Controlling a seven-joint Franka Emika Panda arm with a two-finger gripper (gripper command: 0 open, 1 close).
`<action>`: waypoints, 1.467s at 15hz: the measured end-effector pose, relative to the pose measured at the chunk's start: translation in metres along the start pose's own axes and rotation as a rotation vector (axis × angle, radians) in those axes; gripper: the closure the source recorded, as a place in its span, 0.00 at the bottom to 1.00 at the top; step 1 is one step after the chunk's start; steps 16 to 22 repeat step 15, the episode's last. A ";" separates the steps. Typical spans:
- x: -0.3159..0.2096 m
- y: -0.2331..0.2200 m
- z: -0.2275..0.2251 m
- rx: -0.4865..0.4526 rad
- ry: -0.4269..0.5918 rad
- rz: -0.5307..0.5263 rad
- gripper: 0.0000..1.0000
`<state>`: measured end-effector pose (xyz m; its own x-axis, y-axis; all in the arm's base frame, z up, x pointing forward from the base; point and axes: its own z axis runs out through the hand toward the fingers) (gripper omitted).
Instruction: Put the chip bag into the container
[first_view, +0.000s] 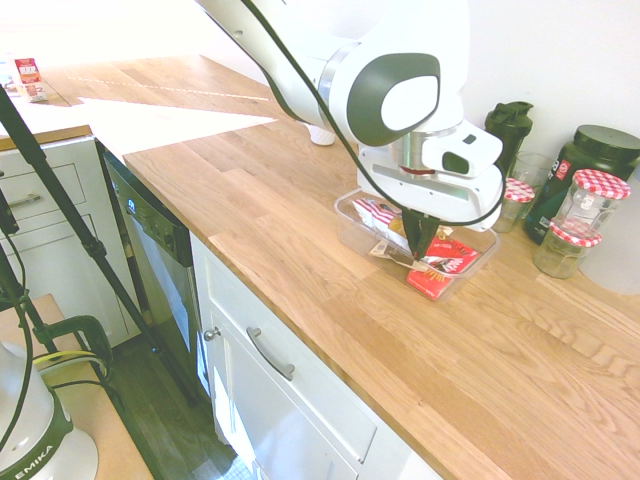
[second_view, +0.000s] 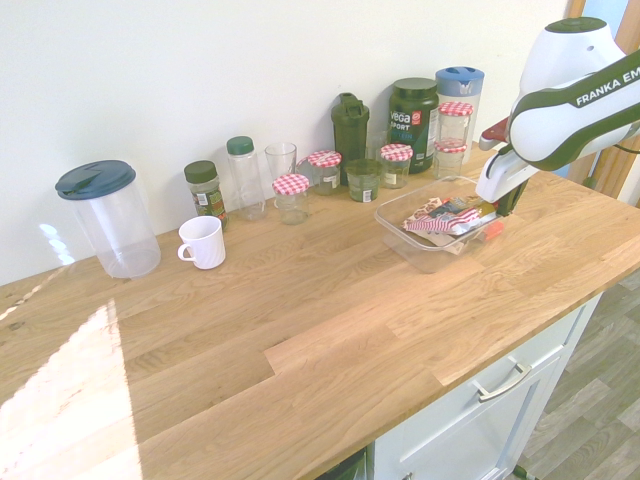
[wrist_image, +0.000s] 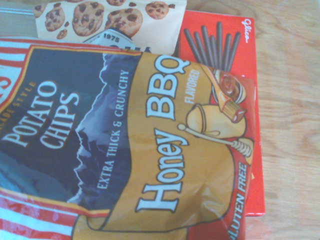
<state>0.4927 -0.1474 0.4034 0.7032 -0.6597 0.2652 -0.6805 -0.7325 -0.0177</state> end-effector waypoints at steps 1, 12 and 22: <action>-0.001 -0.002 0.000 0.000 -0.001 -0.002 0.00; -0.003 -0.012 -0.055 0.025 0.043 0.006 0.00; -0.011 -0.016 -0.081 0.039 0.051 0.005 0.00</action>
